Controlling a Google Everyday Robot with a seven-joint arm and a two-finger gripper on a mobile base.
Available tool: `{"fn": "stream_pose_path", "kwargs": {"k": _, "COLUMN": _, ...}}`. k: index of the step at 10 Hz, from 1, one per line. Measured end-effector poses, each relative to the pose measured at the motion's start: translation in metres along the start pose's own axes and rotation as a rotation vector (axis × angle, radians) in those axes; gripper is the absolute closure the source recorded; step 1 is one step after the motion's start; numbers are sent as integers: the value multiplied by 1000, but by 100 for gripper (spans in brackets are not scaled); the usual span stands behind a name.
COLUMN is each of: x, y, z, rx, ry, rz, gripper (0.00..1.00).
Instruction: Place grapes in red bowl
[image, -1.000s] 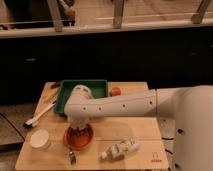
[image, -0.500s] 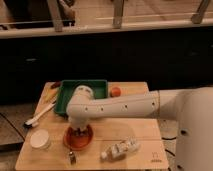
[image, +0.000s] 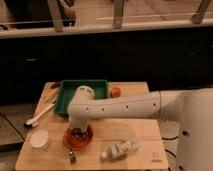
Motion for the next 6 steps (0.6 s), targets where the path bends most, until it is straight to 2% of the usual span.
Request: {"fn": "stream_pose_path", "kwargs": {"k": 6, "x": 0, "y": 0, "z": 0, "rx": 3, "ry": -2, "rz": 4, "gripper": 50}}
